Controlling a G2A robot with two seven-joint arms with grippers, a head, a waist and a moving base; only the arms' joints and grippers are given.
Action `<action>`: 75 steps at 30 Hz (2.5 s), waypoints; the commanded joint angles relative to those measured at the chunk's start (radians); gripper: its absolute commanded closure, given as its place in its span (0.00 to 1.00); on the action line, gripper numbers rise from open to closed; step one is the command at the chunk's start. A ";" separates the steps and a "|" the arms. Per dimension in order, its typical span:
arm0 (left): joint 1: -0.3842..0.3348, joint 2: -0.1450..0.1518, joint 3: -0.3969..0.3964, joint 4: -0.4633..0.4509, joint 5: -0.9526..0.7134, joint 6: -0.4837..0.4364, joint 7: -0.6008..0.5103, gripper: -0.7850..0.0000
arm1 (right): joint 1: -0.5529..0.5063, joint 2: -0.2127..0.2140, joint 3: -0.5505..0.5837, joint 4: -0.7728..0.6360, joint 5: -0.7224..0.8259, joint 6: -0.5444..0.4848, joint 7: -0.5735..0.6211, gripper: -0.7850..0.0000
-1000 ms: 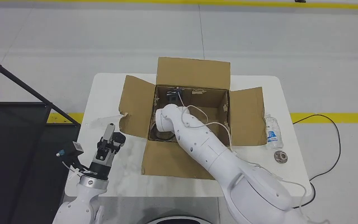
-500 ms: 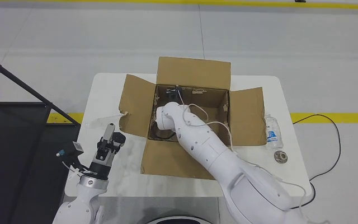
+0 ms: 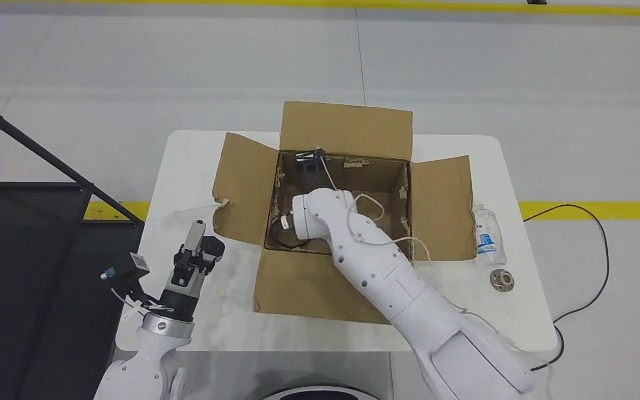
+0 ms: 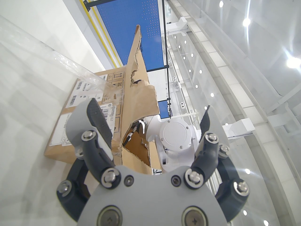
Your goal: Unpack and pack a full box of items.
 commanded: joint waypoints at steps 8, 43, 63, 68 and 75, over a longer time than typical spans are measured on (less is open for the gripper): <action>0.000 0.000 0.000 0.000 0.000 0.000 0.000 0.00 | -0.306 0.101 0.205 -0.474 -0.182 -0.146 0.012 1.00; 0.000 0.000 0.000 0.000 0.000 0.000 0.000 0.00 | -0.668 0.159 0.440 -1.013 -0.021 -0.445 -0.194 1.00; 0.000 0.000 0.000 0.000 0.000 0.000 0.000 0.00 | -1.159 0.194 0.813 -1.326 -0.020 -0.293 -0.416 1.00; 0.000 0.000 0.000 0.000 0.000 0.000 0.000 0.00 | -1.256 0.196 0.914 -1.326 0.077 -0.289 -0.449 1.00; 0.000 0.000 0.000 0.000 0.000 0.000 0.000 0.00 | -1.310 0.203 0.971 -1.326 0.059 -0.293 -0.391 1.00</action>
